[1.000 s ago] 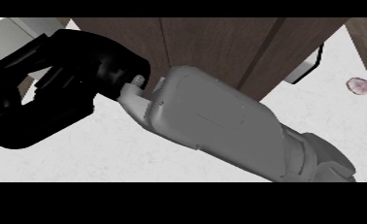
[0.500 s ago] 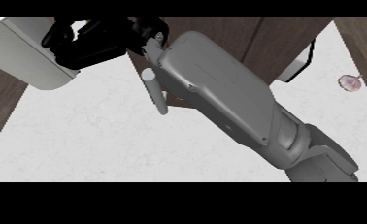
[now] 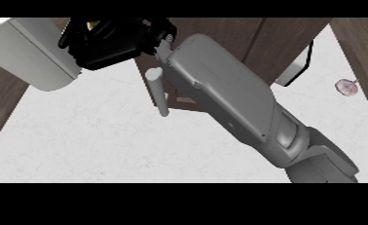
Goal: Pick up the wine, place it into the cabinet and close the cabinet
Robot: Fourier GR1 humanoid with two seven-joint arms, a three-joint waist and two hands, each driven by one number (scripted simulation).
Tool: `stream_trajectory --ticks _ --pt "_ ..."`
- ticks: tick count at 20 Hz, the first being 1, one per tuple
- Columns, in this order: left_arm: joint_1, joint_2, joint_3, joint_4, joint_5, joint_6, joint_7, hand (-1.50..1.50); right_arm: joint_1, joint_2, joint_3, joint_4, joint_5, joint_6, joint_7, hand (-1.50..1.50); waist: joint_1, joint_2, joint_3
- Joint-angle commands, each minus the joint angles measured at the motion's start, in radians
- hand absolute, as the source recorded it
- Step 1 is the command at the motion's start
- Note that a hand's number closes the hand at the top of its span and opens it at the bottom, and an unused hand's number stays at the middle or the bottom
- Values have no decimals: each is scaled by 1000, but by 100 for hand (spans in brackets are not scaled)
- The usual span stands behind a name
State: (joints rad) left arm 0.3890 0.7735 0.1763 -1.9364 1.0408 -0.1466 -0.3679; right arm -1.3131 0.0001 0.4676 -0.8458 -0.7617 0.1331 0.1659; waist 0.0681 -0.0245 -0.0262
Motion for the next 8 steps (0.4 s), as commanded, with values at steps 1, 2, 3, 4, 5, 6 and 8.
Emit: stream_trajectory --ticks 1,2,3,4,5,6,8 --pt "-9 -15 -15 -10 10 8 7 -150 29 -172 -96 137 26 -58 -39 150 -50 51 25" --pt "-21 -1 -15 -23 16 13 22 -150 33 -154 -95 144 25 -69 -45 150 -52 53 26" --pt "-14 -3 -30 -19 18 3 30 -150 37 -181 -108 132 17 -50 -61 150 -64 55 26" --pt "-34 3 -23 -5 20 18 36 -150 44 -161 -91 137 23 -50 -64 150 -75 59 25" --pt "-21 -27 -67 -35 11 15 28 -150 40 -150 -89 150 21 -58 -71 150 -60 61 24" --pt "-26 -18 -53 -43 20 12 32 -150 60 -160 -88 143 23 -54 -94 150 -64 54 25" --pt "-53 -18 -78 -51 15 34 48 -150 45 -152 -86 143 10 -42 -95 150 -85 61 26"
